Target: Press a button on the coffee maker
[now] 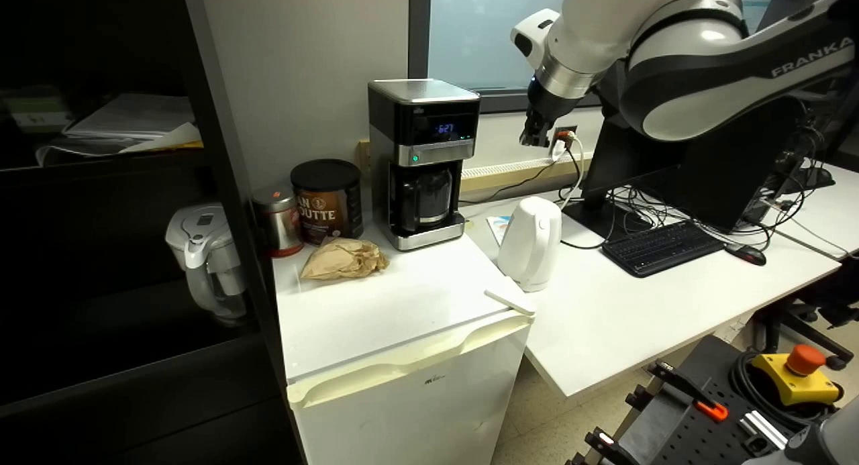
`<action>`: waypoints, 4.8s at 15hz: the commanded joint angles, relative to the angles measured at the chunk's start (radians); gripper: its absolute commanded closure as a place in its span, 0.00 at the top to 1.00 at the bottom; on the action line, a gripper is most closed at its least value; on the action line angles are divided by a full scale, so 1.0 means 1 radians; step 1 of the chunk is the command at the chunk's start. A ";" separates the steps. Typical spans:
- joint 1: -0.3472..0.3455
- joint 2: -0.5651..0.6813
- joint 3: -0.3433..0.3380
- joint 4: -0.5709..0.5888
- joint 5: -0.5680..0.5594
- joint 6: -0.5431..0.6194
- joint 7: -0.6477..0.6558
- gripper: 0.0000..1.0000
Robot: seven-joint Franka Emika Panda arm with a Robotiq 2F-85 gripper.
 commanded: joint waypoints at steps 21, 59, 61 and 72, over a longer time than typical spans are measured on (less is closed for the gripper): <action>0.002 0.419 0.006 0.363 -0.336 0.029 0.441 0.01; 0.010 0.318 0.008 0.222 -0.676 0.059 0.613 0.00; 0.009 0.281 0.009 0.183 -0.715 0.063 0.633 0.00; 0.011 0.148 0.019 0.028 -0.876 0.093 0.712 0.00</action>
